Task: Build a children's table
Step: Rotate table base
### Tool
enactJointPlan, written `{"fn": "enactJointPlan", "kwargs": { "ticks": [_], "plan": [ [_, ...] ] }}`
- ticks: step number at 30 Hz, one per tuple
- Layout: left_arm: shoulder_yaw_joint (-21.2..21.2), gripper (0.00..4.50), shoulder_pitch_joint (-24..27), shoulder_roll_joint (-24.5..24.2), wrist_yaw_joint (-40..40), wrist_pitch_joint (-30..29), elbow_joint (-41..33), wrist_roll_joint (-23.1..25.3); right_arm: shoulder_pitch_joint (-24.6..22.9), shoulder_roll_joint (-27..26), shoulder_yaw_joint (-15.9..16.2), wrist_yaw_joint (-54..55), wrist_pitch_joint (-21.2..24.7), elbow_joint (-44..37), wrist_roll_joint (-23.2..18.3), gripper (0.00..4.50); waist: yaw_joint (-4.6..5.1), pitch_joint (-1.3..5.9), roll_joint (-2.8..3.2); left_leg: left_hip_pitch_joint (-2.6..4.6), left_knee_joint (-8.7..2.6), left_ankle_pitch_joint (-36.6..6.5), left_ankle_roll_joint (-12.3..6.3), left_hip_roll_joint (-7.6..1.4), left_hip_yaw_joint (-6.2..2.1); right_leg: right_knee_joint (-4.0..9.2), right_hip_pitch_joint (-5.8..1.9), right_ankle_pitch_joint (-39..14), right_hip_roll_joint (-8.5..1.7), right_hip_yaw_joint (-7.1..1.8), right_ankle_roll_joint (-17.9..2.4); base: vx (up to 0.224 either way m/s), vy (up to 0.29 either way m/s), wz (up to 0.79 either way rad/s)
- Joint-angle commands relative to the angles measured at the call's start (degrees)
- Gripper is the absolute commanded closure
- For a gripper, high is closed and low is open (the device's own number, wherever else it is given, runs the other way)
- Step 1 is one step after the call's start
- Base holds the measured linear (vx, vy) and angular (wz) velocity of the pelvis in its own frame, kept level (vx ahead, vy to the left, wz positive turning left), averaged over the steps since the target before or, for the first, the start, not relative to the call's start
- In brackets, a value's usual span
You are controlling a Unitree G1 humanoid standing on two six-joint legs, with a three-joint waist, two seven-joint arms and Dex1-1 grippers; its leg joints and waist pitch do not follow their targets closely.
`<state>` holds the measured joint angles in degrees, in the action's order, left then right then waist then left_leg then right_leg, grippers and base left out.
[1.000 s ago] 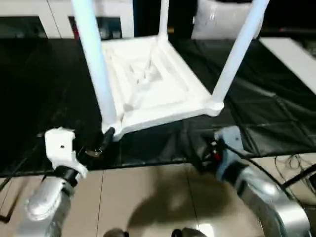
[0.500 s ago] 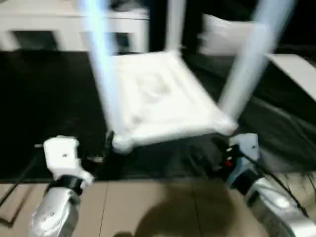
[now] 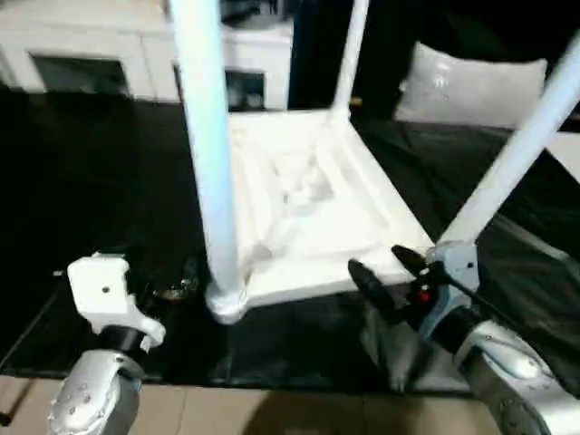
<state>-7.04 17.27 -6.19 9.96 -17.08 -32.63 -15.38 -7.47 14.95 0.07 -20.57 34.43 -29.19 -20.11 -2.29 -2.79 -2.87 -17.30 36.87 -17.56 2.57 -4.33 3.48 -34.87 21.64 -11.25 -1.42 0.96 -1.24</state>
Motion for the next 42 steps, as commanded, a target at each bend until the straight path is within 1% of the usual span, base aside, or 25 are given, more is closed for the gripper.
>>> {"fn": "enactJointPlan", "kwargs": {
  "ticks": [1, 2, 5, 8, 9, 12, 13, 15, 17, 18, 19, 20, 23, 25, 26, 27, 31, 32, 33, 34, 35, 38, 39, 41, 42],
  "plan": [
    [-0.3, 0.11, -1.0, -0.2, 0.8, -0.1, 0.7, -0.3, -0.5, 1.0, -1.3, 0.6, 1.5, -1.0, 0.5, 0.0, 1.2, 1.27, 0.88, -1.72, -5.78, 0.5, -1.05, -7.13, -1.83, 3.05, -3.6, -3.3, -6.07, -2.85, -9.6, 0.0, 0.0, 0.0],
    [-0.3, 0.11, -1.1, -0.2, 0.7, -0.1, 0.7, -0.3, -0.5, 1.0, -1.3, 0.6, 1.5, -1.0, 0.5, 0.0, 1.57, 0.87, 0.84, -1.55, -6.05, -6.9, -1.95, -7.13, -1.67, 3.87, -3.25, -11.3, -6.43, -3.18, -9.8, 0.0, 0.0, 0.0],
    [-0.4, 0.11, -2.2, -1.9, 1.9, -0.4, 2.3, -0.3, -1.1, 2.8, -0.8, 1.0, 4.2, -1.5, 1.4, 0.0, 2.68, 0.65, 0.45, -1.38, -5.94, -12.4, -2.6, -6.95, -0.96, 5.13, -2.33, -23.4, -6.63, -3.61, -8.2, 0.0, 0.0, 0.0],
    [-1.3, 0.11, -3.2, -3.1, 3.5, -0.2, 3.2, -1.6, -1.9, 3.6, -0.3, 0.9, 4.8, -2.3, 1.8, 0.0, 3.3, 0.74, 0.93, -1.81, -6.02, -13.0, -2.16, -7.05, -0.54, 5.41, -2.11, -26.0, -6.46, -3.61, -6.7, 0.0, 0.0, 0.0],
    [-2.6, 0.11, -4.4, -4.8, 5.4, -0.1, 4.4, -3.2, -2.4, 4.2, -0.2, 0.8, 4.8, -3.0, 1.6, 0.0, 3.36, 0.75, 1.38, -1.63, -5.99, -13.1, -2.08, -7.11, -0.53, 5.34, -1.87, -25.7, -6.4, -3.68, -6.7, 0.0, 0.0, 0.0],
    [-4.7, 0.11, -4.9, -8.1, 10.1, -0.5, 5.3, -6.4, -3.4, 4.7, -0.7, 0.8, 5.2, -4.3, 0.9, 0.0, 3.59, 0.88, 1.74, -1.64, -5.92, -11.4, -2.41, -6.92, -0.19, 5.18, -1.77, -23.5, -6.19, -3.81, -7.2, 0.0, 0.0, 0.0],
    [-6.7, 0.11, -3.5, -11.3, 13.8, -1.6, 4.9, -8.8, -4.8, 4.8, -0.8, 0.6, 5.8, -5.7, 0.3, 0.0, 3.61, 1.17, 1.21, -2.07, -5.86, -8.5, -2.77, -7.09, -0.1, 4.74, -2.2, -19.4, -6.23, -3.81, -8.3, 0.0, 0.0, 0.0],
    [-8.3, 0.11, -2.2, -12.7, 16.1, -2.5, 4.1, -11.4, -5.2, 5.2, -0.4, 0.2, 6.0, -5.9, 0.2, 0.0, 3.72, 1.37, 1.48, -2.1, -5.71, -5.8, -3.29, -7.05, -0.01, 4.22, -2.34, -15.6, -6.21, -3.83, -9.7, 0.0, 0.0, 0.0],
    [-11.5, 0.11, 2.0, -16.8, 21.6, -6.0, 1.5, -16.9, -4.5, 5.2, 0.8, -0.7, 6.1, -5.3, -0.1, 0.0, 3.68, 1.54, 0.7, -2.48, -5.53, -2.1, -4.12, -7.0, 0.17, 3.75, -2.78, -11.6, -6.42, -3.64, -11.4, 0.0, 0.0, 0.0],
    [-12.1, 0.11, 3.1, -17.6, 22.8, -6.7, 1.0, -17.9, -4.4, 5.2, 1.1, -0.7, 6.0, -5.2, 0.0, 0.0, 3.66, 1.71, 1.37, -2.35, -5.37, -0.1, -4.22, -6.92, 0.17, 3.36, -2.67, -9.1, -6.38, -3.61, -12.0, 0.052, -0.018, -0.02],
    [-13.0, 0.11, 5.3, -19.3, 25.0, -8.5, 0.4, -19.4, -3.6, 5.0, 1.6, -1.0, 6.0, -4.5, 0.0, 0.0, 3.78, 1.59, 1.35, -2.28, -5.38, 0.3, -4.47, -6.97, 0.25, 3.44, -2.48, -8.3, -6.26, -3.57, -12.3, 0.0, 0.0, 0.0],
    [-13.6, 0.11, 7.0, -20.6, 26.7, -9.4, 0.2, -20.4, -3.2, 4.8, 2.1, -1.1, 5.8, -4.2, 0.1, 0.0, 3.76, 1.18, 0.87, -2.2, -5.59, -0.5, -4.93, -7.18, 0.3, 3.31, -2.18, -9.0, -6.33, -3.57, -12.6, 0.0, 0.0, 0.0],
    [-14.9, 0.11, 10.8, -24.1, 30.0, -10.0, 0.0, -20.6, -1.8, 4.3, 3.3, -0.9, 4.9, -2.0, 0.9, 0.0, 3.41, 0.83, 1.0, -2.0, -6.17, -5.3, -4.85, -7.33, 0.25, 3.71, -1.9, -14.6, -6.18, -3.46, -11.8, 0.0, 0.0, 0.0],
    [-16.8, 0.11, 11.0, -25.7, 31.5, -11.3, -0.7, -23.3, 0.7, 3.0, 4.4, -0.9, 4.2, 0.8, 1.2, 0.0, 2.91, 0.69, 0.4, -1.46, -6.17, -7.4, -4.1, -7.44, 0.41, 4.0, -1.47, -16.9, -6.28, -3.42, -11.6, 0.0, 0.0, 0.0],
    [-17.1, 0.11, 10.0, -26.1, 31.6, -11.8, -0.9, -24.4, 1.6, 2.2, 4.7, -0.6, 4.1, 1.7, 1.3, 0.0, 2.46, 0.5, 1.05, -1.49, -6.4, -9.2, -3.32, -7.31, 0.24, 3.94, -1.32, -18.9, -6.4, -3.44, -11.4, 0.0, 0.0, 0.0],
    [-17.3, 0.11, 9.4, -26.5, 31.7, -12.2, -1.0, -25.4, 2.2, 1.7, 5.0, -0.3, 4.0, 2.3, 1.3, 0.0, 2.16, 0.34, 0.98, -1.49, -6.55, -10.6, -2.46, -7.44, 0.23, 4.1, -1.25, -20.7, -6.45, -3.51, -10.7, 0.0, 0.0, 0.0],
    [-12.7, 0.11, 2.5, -27.8, 29.9, -13.9, 0.1, -24.4, 4.7, 1.1, 6.1, 0.2, 3.6, 6.2, 3.0, 0.0, 1.02, 0.52, 0.99, -0.88, -6.78, -10.3, -0.72, -7.31, 0.49, 3.81, -0.9, -17.8, -6.16, -3.39, -9.8, 0.0, 0.0, 0.0],
    [-11.0, 0.11, -0.8, -26.8, 28.5, -13.4, 2.1, -22.9, 5.1, 0.7, 6.1, 0.1, 3.0, 7.7, 3.1, 0.0, 0.62, 0.65, 0.83, -1.7, -6.85, -7.6, -0.64, -7.4, 0.35, 3.47, -1.87, -15.3, -6.56, -3.52, -9.9, 0.0, 0.0, 0.0],
    [-8.6, 0.11, -3.4, -25.8, 27.7, -11.9, 4.3, -19.9, 4.9, 0.8, 6.3, 0.4, 2.4, 9.2, 3.7, 0.0, 0.11, 0.84, 1.99, -1.06, -6.59, -6.4, -0.31, -7.21, 0.55, 3.47, -1.32, -14.0, -6.41, -3.47, -9.6, 0.0, 0.0, 0.0],
    [-8.0, 0.11, -4.1, -25.4, 27.7, -11.7, 4.9, -19.4, 4.8, 0.9, 6.4, 0.4, 2.2, 9.6, 4.0, 0.0, 0.25, 0.9, 1.39, -0.99, -6.48, -5.8, -0.22, -7.16, 0.82, 3.72, -1.34, -13.5, -6.28, -3.41, -9.4, 0.0, 0.0, 0.0],
    [-7.3, 0.11, -4.9, -24.9, 27.8, -11.3, 5.8, -18.8, 4.7, 1.1, 6.7, 0.6, 2.0, 10.1, 4.5, 0.0, 0.01, 1.15, 1.15, -1.35, -6.36, -3.0, -0.19, -7.09, 0.76, 3.35, -2.0, -10.6, -6.5, -3.51, -9.9, 0.0, 0.0, 0.0],
    [-5.1, 0.11, -7.5, -24.6, 28.9, -11.5, 7.6, -18.2, 4.6, -0.2, 4.9, 3.3, 4.2, 9.9, 4.1, 0.0, -0.11, 1.68, 1.35, -1.71, -5.9, 2.8, -0.1, -6.93, 0.68, 2.58, -2.59, -4.4, -6.49, -3.4, -10.4, 0.0, 0.0, 0.0],
    [-4.5, 0.11, -8.3, -24.6, 28.9, -11.6, 8.1, -18.1, 4.7, -0.4, 4.7, 3.7, 4.3, 10.4, 4.3, 0.0, 0.03, 1.59, 1.24, -1.87, -6.0, 2.7, 0.04, -6.95, 0.68, 2.65, -2.72, -4.3, -6.44, -3.37, -10.5, 0.0, 0.0, 0.0],
    [-2.1, 0.11, -11.2, -24.0, 28.3, -11.2, 10.7, -16.6, 5.2, -0.3, 4.7, 4.7, 4.0, 12.3, 5.6, 0.0, 0.06, 1.47, 1.79, -1.64, -6.03, -0.1, 0.79, -6.89, 0.78, 2.88, -2.56, -6.8, -6.33, -3.29, -10.7, 0.0, 0.0, 0.0],
    [-2.1, 0.11, -11.2, -24.0, 28.3, -11.2, 10.7, -16.6, 5.2, -0.3, 4.7, 4.7, 4.0, 12.3, 5.6, 0.0, 0.13, 1.41, 1.48, -1.69, -6.09, -0.7, 0.78, -6.92, 0.87, 3.08, -2.61, -7.7, -6.33, -3.33, -10.7, 0.0, 0.0, 0.0]
  ]
}}
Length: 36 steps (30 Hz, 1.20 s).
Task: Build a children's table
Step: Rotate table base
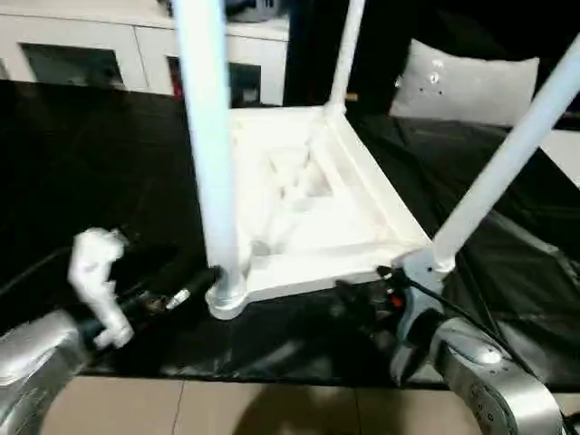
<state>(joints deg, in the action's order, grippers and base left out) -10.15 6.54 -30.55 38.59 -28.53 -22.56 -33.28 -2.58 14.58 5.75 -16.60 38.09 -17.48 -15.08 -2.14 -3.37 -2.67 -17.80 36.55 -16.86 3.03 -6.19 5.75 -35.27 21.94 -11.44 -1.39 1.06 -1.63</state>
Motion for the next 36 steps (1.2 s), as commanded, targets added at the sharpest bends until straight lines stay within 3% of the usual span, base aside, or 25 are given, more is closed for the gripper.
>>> {"fn": "enactJointPlan", "kwargs": {
  "ticks": [1, 4, 5, 6, 7, 8, 9, 10, 14, 18, 20, 22, 27, 29, 31, 32, 34, 36],
  "plan": [
    [3.0, 0.11, -2.6, 0.8, -0.6, 1.0, 2.7, 2.8, 0.9, -0.1, -1.6, 1.3, -0.2, 2.1, 1.2, 0.0, -0.15, 1.87, 1.85, -0.99, -5.81, -3.2, 0.46, -5.1, -1.39, 3.69, -2.7, -10.1, -6.42, -3.47, -10.4, 0.0, 0.0, 0.0],
    [5.6, 0.11, -5.9, 2.2, -0.4, 2.7, 5.9, 5.5, 2.4, -0.9, -3.6, 3.8, 0.1, 5.1, 1.6, 0.0, -0.47, 1.86, 1.38, -0.76, -5.88, -4.6, 0.18, -5.14, -1.07, 4.12, -2.43, -13.7, -6.44, -3.63, -10.0, 0.0, 0.0, 0.0],
    [7.1, 0.11, -8.1, 3.7, -0.1, 3.5, 7.8, 5.9, 3.4, -0.9, -4.6, 4.9, 1.0, 7.5, 1.9, 0.0, -0.55, 1.89, 1.27, -1.05, -5.96, -3.9, 0.05, -5.17, -1.07, 4.1, -2.69, -14.4, -6.59, -3.66, -9.9, 0.0, 0.0, 0.0],
    [8.1, 0.11, -9.4, 4.5, 0.0, 3.9, 8.8, 6.3, 3.8, -0.2, -4.7, 5.0, 1.1, 8.5, 2.4, 0.0, -0.52, 1.95, 0.21, -1.03, -5.93, -3.5, -0.07, -5.14, -0.81, 4.32, -2.71, -15.2, -6.52, -3.62, -9.6, 0.0, 0.0, 0.0],
    [8.8, 0.11, -10.2, 5.1, 0.1, 4.1, 9.4, 6.6, 4.1, 0.3, -4.7, 5.1, 1.2, 9.0, 2.8, 0.0, -0.96, 2.0, 0.97, -0.9, -5.83, -2.9, 0.13, -5.14, -0.74, 4.18, -2.51, -15.4, -6.62, -3.6, -9.5, 0.0, 0.0, 0.0],
    [11.1, 0.11, -12.4, 5.7, 0.9, 4.9, 11.2, 8.0, 4.8, 0.4, -5.4, 4.8, 1.2, 10.3, 2.3, 0.0, -1.01, 2.02, 0.48, -1.27, -5.92, -2.2, -0.04, -5.27, -0.59, 4.15, -2.78, -15.1, -6.64, -3.59, -9.0, 0.0, 0.0, 0.0],
    [11.9, 0.11, -13.0, 6.0, 1.2, 4.6, 11.7, 8.1, 5.1, 0.4, -5.4, 4.8, 0.8, 10.9, 2.4, 0.0, -1.16, 2.09, 0.68, -1.2, -5.91, -2.0, 0.01, -5.28, -0.51, 4.13, -2.68, -15.1, -6.61, -3.57, -8.8, 0.0, 0.0, 0.0],
    [14.2, 0.11, -15.4, 7.2, 2.1, 4.8, 14.1, 8.8, 6.5, 0.4, -5.5, 4.7, -0.3, 12.7, 2.7, 0.0, -1.11, 2.29, 0.37, -1.06, -5.79, -1.1, 0.09, -5.44, -0.27, 3.97, -2.54, -13.9, -6.67, -3.43, -8.8, 0.0, 0.0, 0.0],
    [15.4, 0.11, -18.6, 8.8, 1.3, 4.5, 18.4, 10.0, 8.4, 0.5, -6.0, 4.7, -1.1, 14.4, 2.9, 0.0, -0.95, 2.53, 0.66, -1.3, -5.5, 1.1, 0.23, -5.43, -0.16, 3.75, -2.79, -10.5, -6.76, -3.37, -9.5, 0.0, 0.0, 0.0],
    [16.2, 0.11, -23.3, 10.4, 2.3, 7.8, 25.8, 12.3, 10.3, 1.0, -6.4, 3.4, -2.3, 16.1, 2.9, 0.0, -0.78, 2.64, 0.3, -1.06, -5.41, 1.4, -0.63, -5.17, 0.14, 4.1, -2.78, -10.1, -6.41, -3.27, -9.9, 0.0, 0.0, 0.0],
    [17.0, 0.11, -23.4, 10.1, 5.6, 8.4, 24.5, 11.0, 10.6, 1.2, -6.5, 3.3, -2.8, 17.7, 3.3, 0.0, -0.99, 2.65, 0.13, -1.22, -5.57, 1.3, -0.48, -5.59, 0.03, 3.96, -2.92, -10.8, -6.85, -3.31, -10.3, 0.0, 0.0, 0.0],
    [18.0, 0.11, -22.4, 9.3, 10.3, 6.7, 20.9, 7.7, 11.4, 1.4, -6.8, 3.0, -3.4, 20.5, 3.5, 0.0, -0.97, 2.72, 0.35, -1.13, -5.61, 1.3, -0.14, -5.82, 0.03, 3.67, -2.72, -10.1, -7.0, -3.21, -11.2, 0.0, 0.0, 0.0],
    [20.9, 0.11, -19.2, 6.9, 16.3, 1.2, 12.4, 2.2, 11.9, 2.2, -8.0, 3.3, -4.1, 23.7, 3.7, 0.0, -0.81, 2.73, 0.02, -1.38, -5.5, 2.6, -0.56, -5.74, 0.34, 3.25, -2.88, -7.1, -6.82, -3.19, -12.8, 0.0, 0.0, 0.0],
    [23.0, 0.11, -18.2, 7.2, 17.0, -0.4, 8.7, 0.6, 11.4, 3.2, -9.0, 3.4, -4.7, 24.1, 3.9, 0.0, -0.75, 2.68, -0.18, -1.57, -5.53, 3.0, -0.97, -5.78, 0.42, 3.25, -3.11, -7.1, -6.8, -3.16, -12.7, 0.0, 0.0, 0.0],
    [23.5, 0.11, -18.0, 8.2, 16.3, -0.8, 7.6, 0.1, 10.8, 3.7, -9.6, 3.2, -4.8, 24.0, 3.7, 0.0, -0.42, 2.67, -1.11, -1.59, -5.46, 3.0, -1.34, -5.77, 0.67, 3.45, -3.12, -7.9, -6.71, -3.14, -12.5, 0.0, 0.0, 0.0],
    [23.8, 0.11, -17.9, 9.3, 15.7, -0.8, 7.1, 0.0, 10.4, 4.0, -9.9, 2.9, -5.0, 24.2, 3.6, 0.0, -0.45, 2.6, -1.23, -1.54, -5.44, 2.8, -1.66, -5.68, 0.7, 3.58, -3.01, -8.9, -6.64, -3.13, -12.3, 0.0, 0.0, 0.0],
    [24.3, 0.11, -17.8, 10.5, 14.7, -0.5, 7.1, 0.6, 10.1, 4.1, -10.1, 2.6, -5.8, 25.0, 3.8, 0.0, -0.42, 2.46, -0.92, -1.41, -5.42, 1.7, -1.62, -5.8, 0.83, 3.91, -2.84, -10.9, -6.75, -3.21, -12.1, 0.0, 0.0, 0.0],
    [24.9, 0.11, -18.5, 12.2, 13.9, -1.5, 6.8, -0.1, 11.5, 3.9, -9.3, 1.2, -7.5, 26.6, 4.0, 0.0, -0.14, 2.39, -1.04, -1.55, -5.48, 0.6, -1.54, -5.77, 0.83, 4.1, -2.91, -12.3, -6.67, -3.18, -11.6, 0.0, 0.0, 0.0]
  ]
}}
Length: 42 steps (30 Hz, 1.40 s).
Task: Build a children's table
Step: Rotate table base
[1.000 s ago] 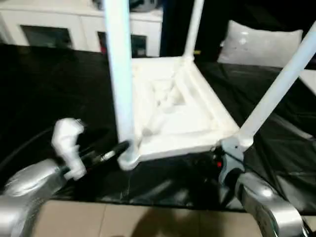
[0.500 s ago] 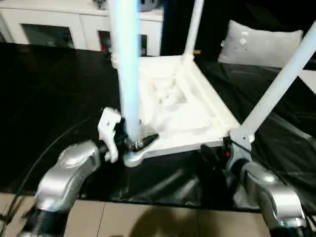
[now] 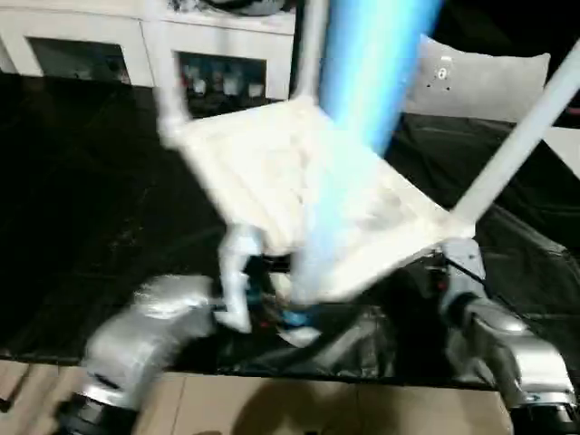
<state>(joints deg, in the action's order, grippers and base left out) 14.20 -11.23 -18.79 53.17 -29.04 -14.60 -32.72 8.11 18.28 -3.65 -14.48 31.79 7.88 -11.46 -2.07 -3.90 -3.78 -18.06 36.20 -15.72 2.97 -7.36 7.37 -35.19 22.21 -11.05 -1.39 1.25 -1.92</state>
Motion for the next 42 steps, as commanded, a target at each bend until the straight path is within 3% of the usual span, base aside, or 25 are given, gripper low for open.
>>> {"fn": "enactJointPlan", "kwargs": {
  "ticks": [1, 3, 5, 8, 9, 10, 13, 15, 16, 17, 18, 19, 21, 22, 27, 33, 34, 35, 37, 38, 42],
  "plan": [
    [0.8, 0.11, -1.2, 1.3, -1.2, -1.1, -1.0, -0.8, 1.8, -0.1, 0.6, -1.7, -2.2, 2.4, 0.3, 0.0, 0.1, 2.87, -0.14, -1.35, -5.09, -1.5, -1.47, -4.56, -0.71, 4.18, -3.16, -14.1, -6.67, -3.38, -11.3, 0.0, 0.0, 0.0],
    [2.3, 0.11, -2.6, 3.3, -1.7, -1.1, -0.2, -0.3, 4.6, -1.2, 2.9, -4.6, -5.5, 5.4, 0.4, 0.0, 0.27, 2.87, 0.04, -1.28, -4.97, -2.4, -1.47, -4.48, -0.63, 4.39, -3.0, -16.2, -6.6, -3.38, -10.9, 0.0, 0.0, 0.0],
    [3.2, 0.11, -3.4, 4.3, -1.8, -1.4, 0.1, -0.3, 6.2, -2.2, 3.9, -5.8, -6.4, 6.8, 0.4, 0.0, 0.67, 2.88, -0.1, -1.69, -5.08, -2.5, -1.37, -4.47, -0.73, 4.61, -3.22, -17.9, -6.5, -3.28, -9.9, 0.0, 0.0, 0.0],
    [5.2, 0.11, -5.1, 7.0, -2.0, -1.6, 1.0, 0.1, 10.3, -4.6, 7.1, -9.5, -8.6, 10.3, 0.9, 0.0, 1.57, 3.08, 0.65, -1.94, -4.96, -2.7, -1.32, -4.47, -0.8, 4.5, -3.29, -17.2, -6.49, -3.2, -10.4, 0.0, 0.0, 0.0],
    [5.3, 0.11, -5.2, 7.2, -2.0, -1.6, 1.2, 0.0, 10.5, -4.7, 7.3, -9.8, -8.8, 10.5, 1.0, 0.0, 1.88, 3.16, 0.28, -2.13, -4.89, -1.9, -1.44, -4.45, -0.76, 4.5, -3.46, -15.7, -6.36, -3.15, -10.8, 0.0, 0.0, 0.0],
    [5.5, 0.11, -5.8, 8.4, -2.1, -1.8, 1.7, -0.4, 11.7, -5.3, 8.5, -10.9, -10.0, 11.7, 1.6, 0.0, 1.93, 3.26, 0.45, -2.06, -4.76, -1.6, -1.57, -4.39, -0.67, 4.46, -3.43, -15.1, -6.34, -3.16, -11.0, 0.0, 0.0, 0.0],
    [6.5, 0.11, -7.3, 9.9, -2.2, -1.4, 3.3, 0.5, 14.1, -6.9, 9.5, -12.1, -12.1, 14.3, 2.2, 0.0, 2.32, 3.74, 0.55, -2.45, -4.27, 2.0, -2.59, -4.33, -0.53, 3.89, -3.73, -8.7, -6.37, -3.25, -12.6, 0.0, 0.0, 0.0],
    [6.8, 0.11, -7.6, 10.1, -2.3, -1.1, 3.7, 0.9, 14.4, -7.2, 9.7, -12.0, -12.3, 14.6, 2.4, 0.0, 2.36, 3.87, 0.61, -2.15, -4.18, 3.2, -3.41, -4.49, -0.35, 3.61, -3.48, -5.4, -6.16, -3.06, -14.2, 0.0, 0.0, 0.0],
    [6.9, 0.11, -8.0, 10.5, -2.3, -0.8, 4.1, 1.2, 14.8, -7.6, 9.7, -12.1, -12.7, 15.2, 2.7, 0.0, 2.26, 3.86, 1.33, -2.08, -4.13, 4.0, -3.85, -4.57, -0.33, 3.33, -3.41, -3.2, -6.18, -3.01, -15.2, 0.0, 0.0, 0.0],
    [6.9, 0.11, -8.1, 10.6, -2.3, -0.7, 4.3, 1.2, 14.9, -7.7, 9.7, -12.1, -12.9, 15.4, 2.7, 0.0, 2.32, 3.89, 0.99, -2.09, -4.11, 4.2, -4.2, -4.76, -0.2, 3.34, -3.46, -1.7, -6.26, -2.94, -15.9, 0.0, 0.0, 0.0],
    [6.9, 0.11, -8.2, 10.7, -2.4, -0.7, 4.3, 1.3, 15.0, -7.8, 9.7, -12.2, -12.9, 15.4, 2.8, 0.0, 2.28, 3.98, 0.98, -2.07, -4.11, 4.5, -4.32, -4.81, -0.22, 3.18, -3.56, -1.0, -6.32, -2.9, -16.3, 0.0, 0.0, 0.0],
    [6.8, 0.11, -8.7, 11.6, -3.3, 1.4, 6.0, 3.7, 15.7, -8.2, 9.6, -12.8, -14.6, 17.5, 3.6, 0.0, 2.25, 4.0, 1.69, -1.97, -4.1, 4.8, -4.53, -4.93, -0.24, 3.06, -3.46, 0.3, -6.33, -2.77, -17.0, 0.0, 0.0, 0.0],
    [6.8, 0.11, -8.8, 11.8, -3.4, 1.8, 6.3, 4.2, 15.9, -8.3, 9.6, -13.0, -15.0, 17.9, 3.8, 0.0, 2.24, 3.95, 1.46, -1.8, -4.09, 3.8, -4.82, -5.05, -0.07, 3.34, -3.44, -0.5, -6.33, -2.63, -17.5, 0.0, 0.0, 0.0],
    [6.7, 0.11, -9.4, 12.3, -5.7, 4.2, 8.5, 7.2, 16.0, -8.3, 9.1, -11.5, -16.3, 19.1, 4.7, 0.0, 1.97, 3.94, 1.75, -1.77, -4.09, 3.4, -4.8, -5.16, -0.01, 3.29, -3.46, -0.9, -6.54, -2.63, -17.7, 0.0, 0.0, 0.0],
    [4.8, 0.11, -12.4, 13.3, -14.6, 9.9, 16.3, 15.1, 15.4, -6.9, 7.1, -7.6, -17.0, 20.3, 6.4, 0.0, 1.26, 3.95, 1.72, -1.85, -4.12, 2.5, -4.05, -5.01, 0.08, 3.63, -3.74, -4.0, -6.51, -2.58, -15.5, 0.0, 0.0, 0.0],
    [2.3, 0.11, -14.2, 11.2, -16.9, 12.5, 21.2, 18.6, 10.9, -3.6, 3.1, -6.8, -16.7, 17.8, 5.6, 0.0, 0.11, 3.8, 2.22, -1.82, -4.26, 0.8, -3.11, -4.95, 0.3, 4.09, -3.55, -7.7, -6.42, -2.42, -13.4, 0.0, 0.0, 0.0],
    [2.2, 0.11, -14.1, 11.1, -17.2, 13.0, 21.5, 19.1, 10.2, -3.1, 2.7, -7.1, -16.9, 17.4, 5.4, 0.0, 0.09, 3.8, 2.06, -1.82, -4.25, 0.5, -3.06, -4.96, 0.33, 4.15, -3.53, -8.1, -6.37, -2.42, -13.1, 0.0, 0.0, 0.0],
    [2.3, 0.11, -13.5, 10.8, -16.8, 13.1, 21.3, 19.1, 9.1, -2.5, 2.2, -7.8, -17.0, 16.1, 4.9, 0.0, -0.05, 3.83, 2.43, -1.92, -4.28, 0.2, -3.06, -4.92, 0.22, 4.13, -3.59, -8.7, -6.43, -2.41, -12.7, 0.0, 0.0, 0.0],
    [2.7, 0.11, -12.6, 10.1, -15.4, 13.4, 20.7, 18.8, 7.8, -1.7, 1.8, -9.4, -16.9, 14.1, 4.0, 0.0, 0.06, 3.83, 2.17, -2.16, -4.29, -0.3, -3.3, -4.68, 0.22, 4.38, -3.71, -10.6, -6.33, -2.32, -11.7, 0.0, 0.0, 0.0],
    [3.0, 0.11, -12.0, 9.7, -14.2, 13.7, 20.2, 18.5, 7.1, -1.2, 1.7, -10.5, -16.7, 12.8, 3.3, 0.0, -0.13, 3.73, 2.47, -2.04, -4.22, -1.2, -3.52, -4.63, 0.31, 4.77, -3.48, -12.9, -6.38, -2.33, -11.0, 0.0, 0.0, 0.0],
    [4.2, 0.11, -8.7, 5.3, -6.2, 12.0, 18.2, 15.7, 3.7, 1.2, 1.1, -17.7, -18.3, 7.1, -0.2, 0.0, -0.32, 3.65, 2.56, -1.97, -4.51, -1.9, -4.26, -5.03, 0.18, 4.89, -2.99, -15.7, -6.42, -2.17, -9.9, 0.0, 0.0, 0.0]
  ]
}}
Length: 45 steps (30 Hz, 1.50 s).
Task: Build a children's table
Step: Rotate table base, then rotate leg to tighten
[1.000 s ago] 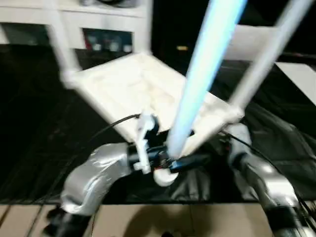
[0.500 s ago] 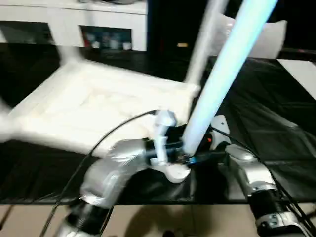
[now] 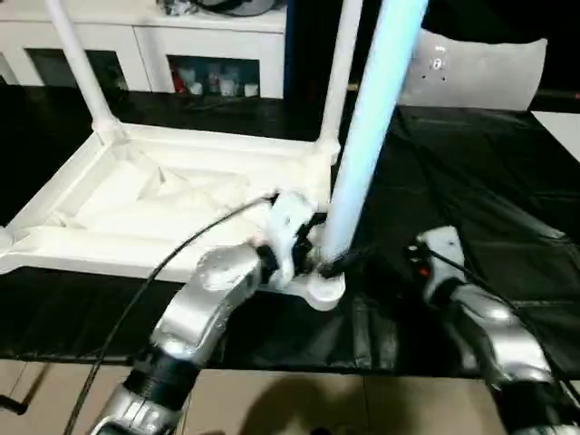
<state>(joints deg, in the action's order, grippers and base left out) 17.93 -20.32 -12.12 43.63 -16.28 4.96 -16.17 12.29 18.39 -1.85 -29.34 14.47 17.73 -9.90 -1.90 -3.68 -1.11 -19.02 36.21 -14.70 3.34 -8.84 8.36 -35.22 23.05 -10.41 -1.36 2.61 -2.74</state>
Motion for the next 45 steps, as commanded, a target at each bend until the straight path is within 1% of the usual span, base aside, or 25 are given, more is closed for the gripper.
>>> {"fn": "enactJointPlan", "kwargs": {
  "ticks": [1, 3, 5, 7, 8, 9, 10, 12, 13, 15, 16, 17, 18, 19, 20, 21, 22, 23, 29, 30, 31, 33, 36, 37, 45],
  "plan": [
    [0.3, 0.11, 0.7, -3.2, 5.7, -1.1, -1.6, -1.5, -1.4, 2.2, -0.7, -4.8, -1.2, -4.4, -2.4, 0.0, -0.51, 3.41, -0.15, -0.94, -4.64, -3.1, -4.82, -3.74, -0.85, 4.92, -3.67, -16.5, -6.39, -3.44, -9.0, 0.0, 0.0, 0.0],
    [-0.1, 0.11, 0.5, -4.9, 7.3, -1.4, -1.5, -1.7, -2.0, 3.4, -0.5, -6.5, -1.1, -6.1, -2.9, 0.0, -0.52, 3.31, -0.18, -0.81, -4.69, -3.3, -4.92, -3.75, -0.78, 4.92, -3.48, -16.3, -6.26, -3.36, -9.2, 0.0, 0.0, 0.0],
    [0.2, 0.11, -0.9, -7.9, 10.1, 1.4, 1.3, 0.3, -2.7, 5.1, 0.0, -9.3, -1.2, -8.1, -3.8, 0.0, -0.46, 3.2, 0.13, -0.83, -4.73, -3.9, -4.95, -3.53, -0.75, 5.2, -3.48, -17.0, -6.07, -3.26, -9.0, 0.0, 0.0, 0.0],
    [0.7, 0.47, -2.2, -10.6, 13.2, 4.5, 4.2, 2.3, -3.3, 6.6, 0.5, -11.7, -1.0, -9.9, -4.1, 0.0, -0.56, 3.3, 0.37, -0.64, -4.75, -3.9, -4.85, -3.57, -0.8, 5.14, -3.45, -17.1, -6.17, -3.35, -8.7, 0.0, 0.0, 0.0],
    [0.7, 0.47, -3.0, -11.5, 15.0, 6.0, 6.2, 2.7, -3.6, 7.5, 0.9, -12.8, -1.1, -10.5, -3.8, 0.0, -0.51, 3.36, 0.26, -0.77, -4.82, -3.4, -4.68, -3.64, -0.87, 4.91, -3.62, -16.2, -6.24, -3.37, -8.7, 0.0, 0.0, 0.0],
    [0.7, 0.47, -3.7, -12.0, 16.2, 6.8, 7.5, 3.0, -3.9, 8.3, 1.2, -13.7, -0.8, -11.1, -3.7, 0.0, -0.56, 3.33, 0.48, -0.7, -4.81, -3.2, -4.73, -3.54, -0.87, 5.04, -3.5, -16.1, -6.16, -3.34, -8.8, 0.0, 0.0, 0.0],
    [1.6, 0.65, -5.4, -13.2, 18.1, 8.5, 10.6, 4.5, -4.5, 10.0, 1.7, -16.1, 0.1, -12.4, -4.2, 0.0, -0.55, 3.42, 0.3, -0.85, -4.76, -2.6, -4.66, -3.54, -0.87, 4.93, -3.81, -14.8, -6.27, -3.4, -8.9, 0.0, 0.0, 0.0],
    [2.4, 0.81, -7.1, -14.0, 19.7, 9.8, 13.1, 5.7, -5.0, 11.4, 2.2, -18.5, 0.3, -13.7, -4.7, 0.0, -0.72, 3.56, 0.3, -0.61, -4.65, -2.4, -5.03, -3.49, -0.83, 4.91, -3.78, -14.4, -6.25, -3.43, -8.7, 0.0, 0.0, 0.0],
    [2.9, 0.9, -7.9, -14.5, 20.8, 10.5, 14.4, 6.1, -5.6, 12.3, 2.3, -19.8, 0.7, -14.7, -5.3, 0.0, -0.73, 3.56, 0.4, -0.85, -4.67, -2.0, -5.12, -3.62, -0.9, 4.69, -3.95, -13.3, -6.43, -3.47, -9.1, 0.0, 0.0, 0.0],
    [3.4, 1.06, -9.8, -14.5, 22.0, 12.6, 18.3, 6.9, -6.7, 14.1, 2.6, -22.5, 1.7, -16.8, -6.5, 0.0, -0.85, 3.59, 0.33, -0.83, -4.59, -1.7, -5.49, -3.58, -0.84, 4.8, -4.01, -12.6, -6.46, -3.44, -9.4, 0.0, 0.0, 0.0],
    [3.5, 1.21, -10.9, -14.2, 23.1, 13.5, 20.6, 7.1, -7.1, 14.7, 2.6, -23.7, 1.9, -17.7, -7.2, 0.0, -0.88, 3.63, 0.66, -0.86, -4.58, -1.3, -5.48, -3.71, -0.92, 4.64, -4.0, -11.6, -6.51, -3.42, -10.1, 0.0, 0.0, 0.0],
    [3.5, 1.3, -10.9, -14.2, 23.1, 13.5, 20.6, 7.1, -7.1, 14.7, 2.6, -23.7, 1.9, -17.7, -7.2, 0.0, -0.95, 3.69, 0.43, -0.88, -4.54, -1.5, -5.46, -3.72, -0.9, 4.64, -4.1, -11.7, -6.62, -3.4, -10.2, 0.0, 0.0, 0.0],
    [3.7, 1.32, -12.6, -14.0, 25.3, 15.5, 24.3, 7.7, -7.7, 15.4, 2.2, -24.9, 3.8, -19.4, -8.7, 0.0, -1.03, 3.66, 1.03, -0.91, -4.6, -1.4, -5.22, -3.79, -1.02, 4.59, -4.1, -11.6, -6.7, -3.41, -10.4, 0.0, 0.0, 0.0],
    [3.8, 1.36, -13.3, -13.9, 26.2, 16.7, 26.0, 8.2, -8.0, 15.7, 2.0, -25.1, 4.9, -20.2, -9.3, 0.0, -1.02, 3.63, 1.29, -0.84, -4.52, -1.8, -5.29, -3.51, -0.93, 4.92, -4.13, -12.1, -6.46, -3.39, -10.2, 0.0, 0.0, 0.0],
    [3.9, 1.46, -13.5, -13.9, 26.4, 17.1, 26.5, 8.4, -8.0, 15.8, 2.0, -25.1, 5.2, -20.4, -9.5, 0.0, -0.96, 3.74, 0.86, -0.86, -4.53, -1.8, -5.16, -3.62, -0.97, 4.85, -4.32, -11.9, -6.54, -3.39, -10.2, 0.0, 0.0, 0.0],
    [3.9, 1.6, -13.7, -13.8, 26.7, 17.5, 27.0, 8.5, -8.1, 15.9, 1.9, -25.2, 5.5, -20.6, -9.7, 0.0, -0.95, 3.7, 0.79, -0.95, -4.56, -1.6, -5.21, -3.59, -0.98, 4.95, -4.33, -12.0, -6.58, -3.4, -10.3, 0.0, 0.0, 0.0],
    [4.4, 1.7, -15.0, -13.8, 28.1, 19.6, 30.1, 9.6, -8.9, 16.4, 1.4, -26.4, 7.7, -22.7, -12.0, 0.0, -0.98, 3.71, 1.68, -0.9, -4.51, -1.9, -4.76, -3.64, -1.04, 4.82, -4.19, -12.2, -6.63, -3.4, -10.6, 0.0, 0.0, 0.0],
    [4.7, 1.74, -15.6, -13.8, 28.7, 20.2, 31.4, 10.0, -9.1, 16.2, 1.0, -26.5, 7.8, -23.5, -12.8, 0.0, -0.97, 3.66, 1.18, -0.85, -4.39, -2.5, -5.17, -3.33, -0.84, 5.33, -4.38, -13.8, -6.39, -3.42, -9.7, 0.0, 0.0, 0.0],
    [5.1, 2.17, -18.4, -13.4, 29.6, 24.9, 38.6, 12.4, -10.2, 15.8, 1.1, -26.0, 7.9, -26.4, -13.3, 0.0, -1.14, 3.83, 1.48, -0.98, -4.48, -2.0, -4.41, -3.5, -0.95, 5.35, -4.22, -16.2, -6.5, -3.3, -8.5, 0.0, 0.0, 0.0],
    [5.0, 2.19, -19.2, -13.1, 29.9, 26.1, 40.5, 12.9, -10.5, 16.1, 1.6, -25.9, 9.4, -27.1, -13.5, 0.0, -1.19, 3.76, 1.42, -0.97, -4.44, -2.2, -4.55, -3.34, -0.88, 5.59, -4.15, -16.9, -6.41, -3.24, -8.0, 0.0, 0.0, 0.0],
    [4.8, 2.45, -19.5, -12.9, 30.2, 26.4, 41.2, 13.0, -10.5, 16.7, 2.1, -26.4, 10.5, -27.3, -13.6, 0.0, -1.3, 3.84, 1.31, -0.92, -4.53, -1.9, -4.58, -3.44, -0.96, 5.41, -4.18, -16.3, -6.37, -3.26, -7.9, 0.0, 0.0, 0.0],
    [4.4, 2.59, -20.5, -12.4, 30.3, 27.7, 43.3, 13.4, -10.5, 17.5, 2.8, -27.1, 12.4, -27.9, -14.4, 0.0, -1.39, 3.9, 1.43, -0.89, -4.53, -1.4, -4.53, -3.67, -1.05, 5.18, -4.21, -14.7, -6.6, -3.29, -8.6, 0.0, 0.0, 0.0],
    [3.9, 2.71, -21.2, -11.9, 30.7, 28.4, 45.0, 13.3, -10.6, 17.9, 3.0, -27.8, 13.2, -28.6, -15.4, 0.0, -1.71, 3.93, 1.32, -0.89, -4.46, -1.4, -4.46, -3.65, -0.94, 5.18, -4.27, -14.3, -6.72, -3.41, -9.2, 0.0, 0.0, 0.0],
    [3.8, 2.95, -21.4, -11.7, 31.3, 28.6, 45.5, 13.3, -10.8, 18.3, 3.2, -28.4, 13.7, -29.1, -15.8, 0.0, -1.8, 3.89, 1.36, -0.93, -4.44, -1.4, -4.45, -3.61, -0.89, 5.23, -4.27, -14.1, -6.72, -3.4, -9.3, 0.0, 0.0, 0.0],
    [3.5, 3.46, -22.9, -10.7, 34.6, 30.1, 49.7, 13.5, -10.8, 18.6, 3.1, -28.7, 14.0, -29.2, -15.6, 0.0, -1.87, 3.83, 1.18, -0.94, -4.52, -1.5, -4.05, -3.6, -0.91, 5.33, -4.26, -15.5, -6.75, -3.37, -8.7, 0.0, 0.0, 0.0]
  ]
}}
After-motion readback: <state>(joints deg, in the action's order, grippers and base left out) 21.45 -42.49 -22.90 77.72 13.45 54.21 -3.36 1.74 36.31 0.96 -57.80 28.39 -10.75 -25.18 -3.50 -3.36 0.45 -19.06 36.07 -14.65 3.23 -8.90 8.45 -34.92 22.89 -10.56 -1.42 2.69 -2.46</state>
